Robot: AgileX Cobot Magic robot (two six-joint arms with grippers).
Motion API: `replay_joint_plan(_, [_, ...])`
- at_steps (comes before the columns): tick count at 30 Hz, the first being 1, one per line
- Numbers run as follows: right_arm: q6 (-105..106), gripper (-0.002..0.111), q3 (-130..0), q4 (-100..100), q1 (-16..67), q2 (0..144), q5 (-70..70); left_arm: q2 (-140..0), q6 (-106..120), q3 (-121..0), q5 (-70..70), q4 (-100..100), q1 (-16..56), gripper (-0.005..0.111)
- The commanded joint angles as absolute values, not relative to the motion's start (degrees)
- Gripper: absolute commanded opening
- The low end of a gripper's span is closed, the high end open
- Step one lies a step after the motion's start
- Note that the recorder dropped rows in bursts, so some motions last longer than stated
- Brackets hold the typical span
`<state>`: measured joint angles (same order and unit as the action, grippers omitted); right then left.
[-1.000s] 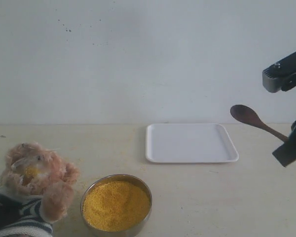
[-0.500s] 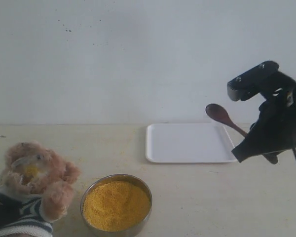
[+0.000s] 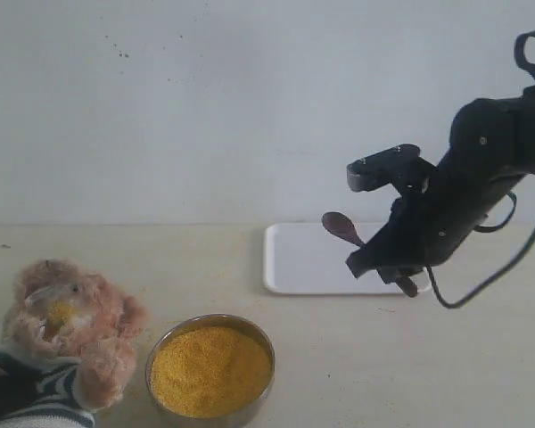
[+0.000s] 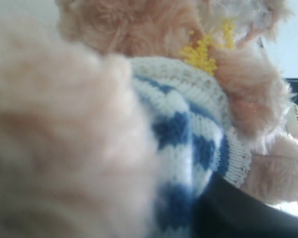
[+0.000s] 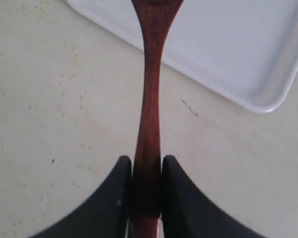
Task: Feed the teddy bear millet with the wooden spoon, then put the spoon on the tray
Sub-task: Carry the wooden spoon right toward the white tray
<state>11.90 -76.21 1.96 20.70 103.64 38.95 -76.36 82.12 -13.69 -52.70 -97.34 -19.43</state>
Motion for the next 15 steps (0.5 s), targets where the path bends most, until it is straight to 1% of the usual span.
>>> replay_joint_plan(1, [12.55, 0.000, -89.67, 1.10, 20.14, 112.95, 43.46, -76.38, 82.52, -13.37, -54.19, -97.83, -19.31, 0.004])
replay_joint_plan(4, [12.55, 0.000, -101.16, 2.10, 17.60, 121.20, 47.94, -76.38, 83.11, -13.37, -54.19, -97.85, -19.31, 0.004])
replay_joint_plan(7, [12.55, 0.000, -106.52, 2.22, 16.42, 125.54, 49.93, -76.38, 83.65, -13.37, -54.19, -97.85, -19.31, 0.004])
replay_joint_plan(10, [12.67, 0.000, -108.67, 2.27, 15.84, 128.60, 48.45, -76.38, 84.30, -13.37, -54.19, -97.85, -19.31, 0.004])
replay_joint_plan(15, [13.46, 0.000, -108.77, 2.66, 15.84, 132.52, 41.61, -76.38, 85.98, -13.37, -53.73, -97.85, -19.31, 0.004])
